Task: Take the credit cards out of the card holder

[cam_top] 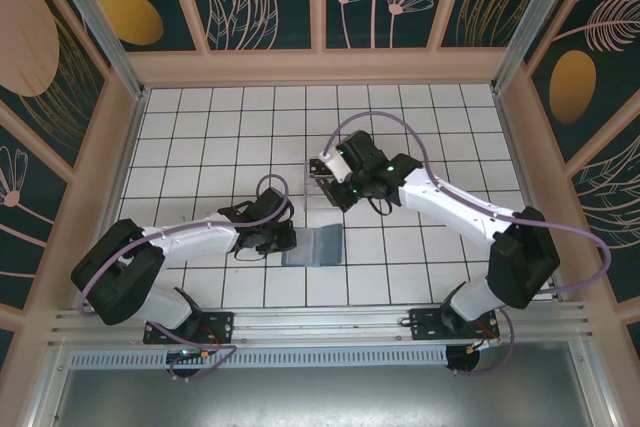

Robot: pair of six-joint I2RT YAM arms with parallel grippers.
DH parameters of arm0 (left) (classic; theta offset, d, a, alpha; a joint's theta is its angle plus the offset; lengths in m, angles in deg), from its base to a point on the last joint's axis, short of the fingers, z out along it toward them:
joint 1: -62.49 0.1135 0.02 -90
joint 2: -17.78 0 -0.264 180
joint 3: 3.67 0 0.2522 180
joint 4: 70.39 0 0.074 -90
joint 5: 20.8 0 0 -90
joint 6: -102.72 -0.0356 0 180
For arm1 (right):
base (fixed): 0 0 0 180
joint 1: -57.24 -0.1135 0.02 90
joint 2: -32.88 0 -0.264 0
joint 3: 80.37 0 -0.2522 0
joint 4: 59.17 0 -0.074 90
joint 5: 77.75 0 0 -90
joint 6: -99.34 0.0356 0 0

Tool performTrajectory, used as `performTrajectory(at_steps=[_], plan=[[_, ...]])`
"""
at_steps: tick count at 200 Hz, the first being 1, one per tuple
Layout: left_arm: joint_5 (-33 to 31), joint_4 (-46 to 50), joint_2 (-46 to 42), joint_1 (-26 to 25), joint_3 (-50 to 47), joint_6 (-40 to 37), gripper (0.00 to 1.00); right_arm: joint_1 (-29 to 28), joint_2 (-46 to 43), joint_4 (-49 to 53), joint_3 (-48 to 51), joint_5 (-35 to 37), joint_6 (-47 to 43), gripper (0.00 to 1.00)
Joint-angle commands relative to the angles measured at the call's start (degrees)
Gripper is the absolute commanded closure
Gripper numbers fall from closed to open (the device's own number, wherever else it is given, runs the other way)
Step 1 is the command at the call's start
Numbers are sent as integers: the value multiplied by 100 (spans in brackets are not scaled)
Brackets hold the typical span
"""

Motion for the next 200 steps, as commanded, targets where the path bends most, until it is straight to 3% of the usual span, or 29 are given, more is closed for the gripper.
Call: performTrajectory(at_steps=[1, 75, 200], plan=[[-109, 256, -37, -12, -47, -121, 87, -124, 303, 649, -351, 496, -2005, 100], [-96, 302, 54, -19, 45, -164, 88, 131, 1172, 1431, -1468, 804, -3900, 100], [-114, 342, 132, -20, 111, -115, 88, 370, 2656, 1990, -3415, 886, -4678, 100]])
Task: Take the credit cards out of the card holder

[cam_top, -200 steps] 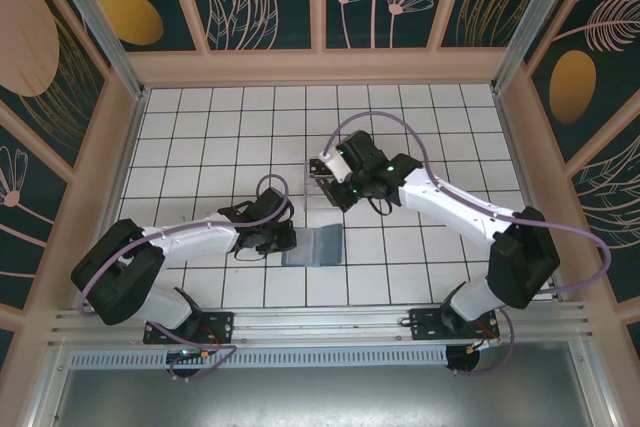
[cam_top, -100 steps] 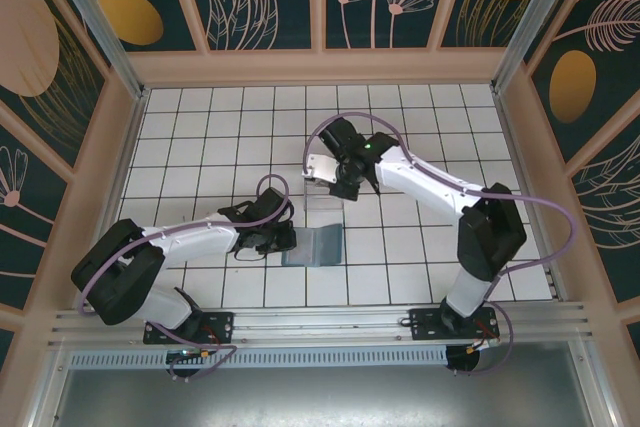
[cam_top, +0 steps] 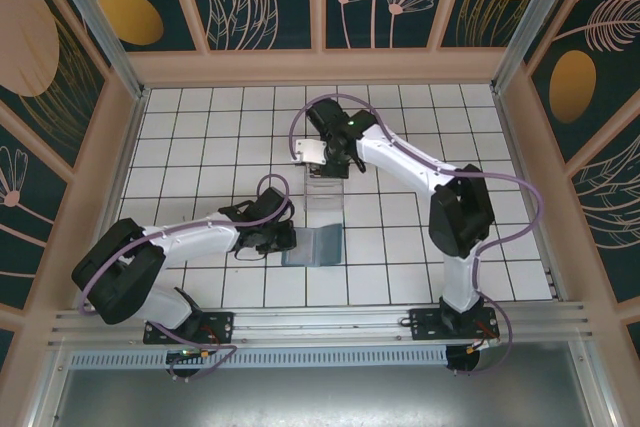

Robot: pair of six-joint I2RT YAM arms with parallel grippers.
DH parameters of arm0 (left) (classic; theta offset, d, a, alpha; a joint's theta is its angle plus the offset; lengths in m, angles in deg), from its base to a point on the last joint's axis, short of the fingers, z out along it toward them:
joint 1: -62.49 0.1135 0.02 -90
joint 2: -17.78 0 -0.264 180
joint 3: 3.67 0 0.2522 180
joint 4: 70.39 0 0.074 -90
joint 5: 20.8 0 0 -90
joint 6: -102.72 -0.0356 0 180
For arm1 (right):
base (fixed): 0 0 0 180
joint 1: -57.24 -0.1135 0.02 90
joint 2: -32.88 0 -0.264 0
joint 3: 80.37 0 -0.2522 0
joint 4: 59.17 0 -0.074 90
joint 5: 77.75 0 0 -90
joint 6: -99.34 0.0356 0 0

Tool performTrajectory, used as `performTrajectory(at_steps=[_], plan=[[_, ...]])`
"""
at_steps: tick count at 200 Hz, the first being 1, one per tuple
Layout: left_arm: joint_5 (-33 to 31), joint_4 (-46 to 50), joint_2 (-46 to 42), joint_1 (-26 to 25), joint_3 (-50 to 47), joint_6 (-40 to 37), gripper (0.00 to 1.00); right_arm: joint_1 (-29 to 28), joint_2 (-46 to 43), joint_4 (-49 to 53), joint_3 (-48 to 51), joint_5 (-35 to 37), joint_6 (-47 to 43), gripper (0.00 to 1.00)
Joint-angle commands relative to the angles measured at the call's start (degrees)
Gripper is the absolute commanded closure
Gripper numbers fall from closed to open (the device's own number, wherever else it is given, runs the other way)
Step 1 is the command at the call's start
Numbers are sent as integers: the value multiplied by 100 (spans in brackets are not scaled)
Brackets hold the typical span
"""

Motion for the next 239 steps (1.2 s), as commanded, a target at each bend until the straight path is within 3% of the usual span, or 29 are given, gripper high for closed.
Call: performTrajectory(at_steps=[1, 157, 198, 239], plan=[[-116, 289, 98, -20, 63, -72, 88, 56, 210, 305, -353, 74, -249, 100], [-63, 266, 122, -20, 98, -19, 88, 109, 1113, 933, -1295, -148, -189, 100], [-74, 274, 97, -18, 72, -15, 88, 78, 1137, 837, -1368, 6, -124, 86], [-69, 271, 65, -20, 63, 20, 88, 37, 1075, 652, -1386, 258, -83, 82]])
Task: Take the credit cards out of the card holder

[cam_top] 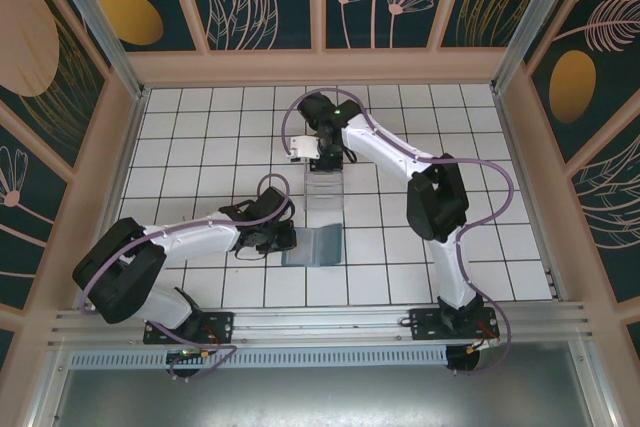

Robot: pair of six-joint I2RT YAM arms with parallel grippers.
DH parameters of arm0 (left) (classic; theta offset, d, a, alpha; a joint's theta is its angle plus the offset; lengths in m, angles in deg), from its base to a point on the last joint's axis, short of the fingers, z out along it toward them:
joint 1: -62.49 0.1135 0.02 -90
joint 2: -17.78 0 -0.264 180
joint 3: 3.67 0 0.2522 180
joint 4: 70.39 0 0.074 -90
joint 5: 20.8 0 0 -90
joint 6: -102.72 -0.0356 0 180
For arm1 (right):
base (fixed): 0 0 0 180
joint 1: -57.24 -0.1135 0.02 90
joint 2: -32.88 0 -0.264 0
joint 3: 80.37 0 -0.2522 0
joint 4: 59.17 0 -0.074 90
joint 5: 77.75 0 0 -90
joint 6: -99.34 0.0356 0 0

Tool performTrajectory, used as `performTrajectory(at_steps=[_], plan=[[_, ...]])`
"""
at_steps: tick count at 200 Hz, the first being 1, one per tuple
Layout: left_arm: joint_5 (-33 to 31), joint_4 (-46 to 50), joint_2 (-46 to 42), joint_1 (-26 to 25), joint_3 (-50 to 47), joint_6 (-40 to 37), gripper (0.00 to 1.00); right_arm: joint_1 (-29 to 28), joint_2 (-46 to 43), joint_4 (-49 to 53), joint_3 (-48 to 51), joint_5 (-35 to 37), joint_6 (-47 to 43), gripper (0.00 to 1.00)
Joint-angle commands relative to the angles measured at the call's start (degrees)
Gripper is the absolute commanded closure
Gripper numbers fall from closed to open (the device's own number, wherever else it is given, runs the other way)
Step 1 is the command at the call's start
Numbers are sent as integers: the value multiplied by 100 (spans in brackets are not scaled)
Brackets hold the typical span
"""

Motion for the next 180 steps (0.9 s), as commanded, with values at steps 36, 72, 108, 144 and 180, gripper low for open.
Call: performTrajectory(at_steps=[36, 72, 108, 144, 180], plan=[[-82, 241, 15, -20, 2, 21, 88, -60, -63, -291, 23, 507, 71, 82], [-93, 233, -20, -18, -7, 40, 88, -165, -240, -388, 293, 257, 197, 61], [-76, 232, -12, -13, -23, 31, 88, -191, -446, -964, 894, 457, 212, 15], [-97, 243, -46, -20, -42, 32, 88, -157, -375, -1200, 976, 581, 225, 10], [-100, 250, -68, -20, -51, 42, 88, -54, -302, -1497, 962, 864, 153, 10]])
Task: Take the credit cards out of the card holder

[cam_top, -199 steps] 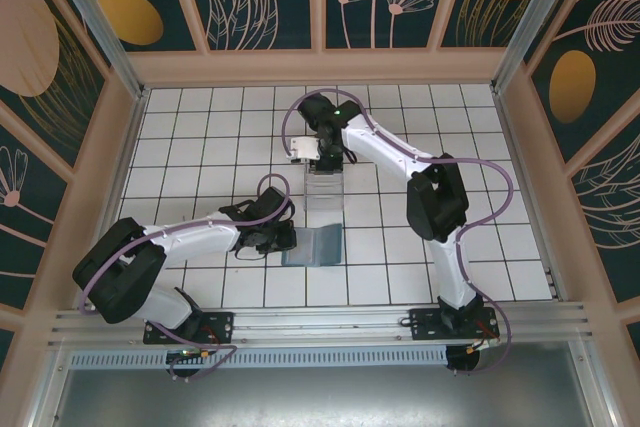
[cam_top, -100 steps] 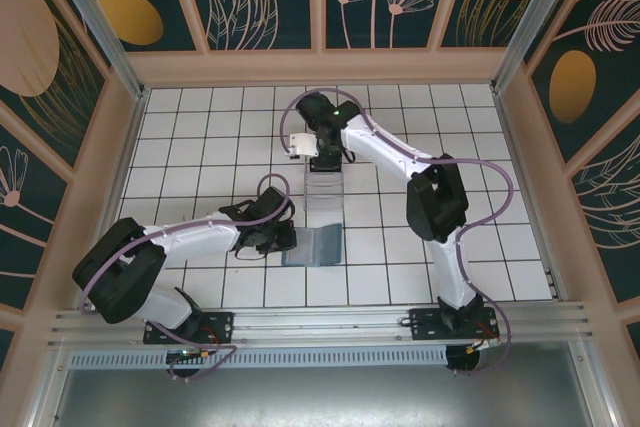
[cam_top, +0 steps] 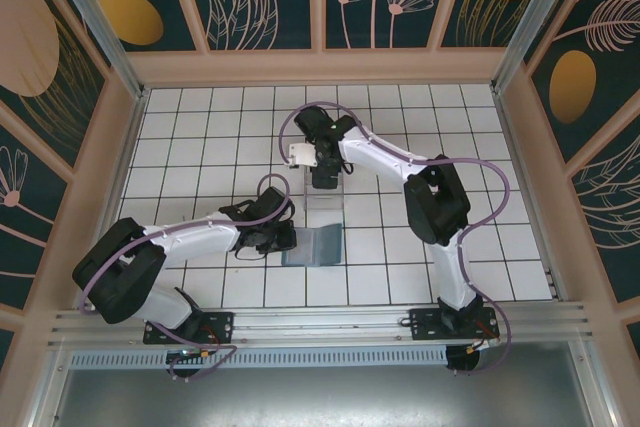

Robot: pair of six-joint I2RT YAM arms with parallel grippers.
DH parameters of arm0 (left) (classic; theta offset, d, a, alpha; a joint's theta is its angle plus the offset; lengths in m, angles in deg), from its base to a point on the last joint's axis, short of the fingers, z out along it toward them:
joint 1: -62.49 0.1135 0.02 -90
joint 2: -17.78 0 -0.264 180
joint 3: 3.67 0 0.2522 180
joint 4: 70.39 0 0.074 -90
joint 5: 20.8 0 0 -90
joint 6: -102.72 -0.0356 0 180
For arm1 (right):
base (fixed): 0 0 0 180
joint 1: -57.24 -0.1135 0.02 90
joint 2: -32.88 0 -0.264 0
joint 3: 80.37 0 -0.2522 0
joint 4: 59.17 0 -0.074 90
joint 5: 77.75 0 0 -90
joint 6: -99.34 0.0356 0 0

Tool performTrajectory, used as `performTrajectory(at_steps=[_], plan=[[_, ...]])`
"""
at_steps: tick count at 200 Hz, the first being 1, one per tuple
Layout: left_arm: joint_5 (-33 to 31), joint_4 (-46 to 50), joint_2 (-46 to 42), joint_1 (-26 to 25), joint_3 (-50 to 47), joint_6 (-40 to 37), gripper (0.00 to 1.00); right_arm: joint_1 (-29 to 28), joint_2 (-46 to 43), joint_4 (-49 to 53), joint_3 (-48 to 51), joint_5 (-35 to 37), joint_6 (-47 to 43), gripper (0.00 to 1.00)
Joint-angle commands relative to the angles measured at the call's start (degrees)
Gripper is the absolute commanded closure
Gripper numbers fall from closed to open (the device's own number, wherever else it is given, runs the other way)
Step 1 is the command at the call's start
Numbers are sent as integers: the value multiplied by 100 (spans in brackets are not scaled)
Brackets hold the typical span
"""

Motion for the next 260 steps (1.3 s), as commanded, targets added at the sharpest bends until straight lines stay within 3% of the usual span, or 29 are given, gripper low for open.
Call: performTrajectory(at_steps=[1, 96, 150, 210, 260], plan=[[-97, 243, -62, -20, -49, 34, 88, 96, -131, -323, 7, 294, -10, 10], [-109, 241, -61, -20, -49, 42, 88, 159, -187, -841, -266, 1080, -27, 9], [-122, 248, -70, -18, -47, 37, 88, 145, -494, -1096, -332, 1209, 525, 10], [-344, 383, -271, -20, -18, 37, 88, -50, -1154, -1041, -244, 797, 2155, 14], [-600, 633, -442, -11, 2, -29, 88, -232, -1706, -1153, 335, 307, 4475, 22]])
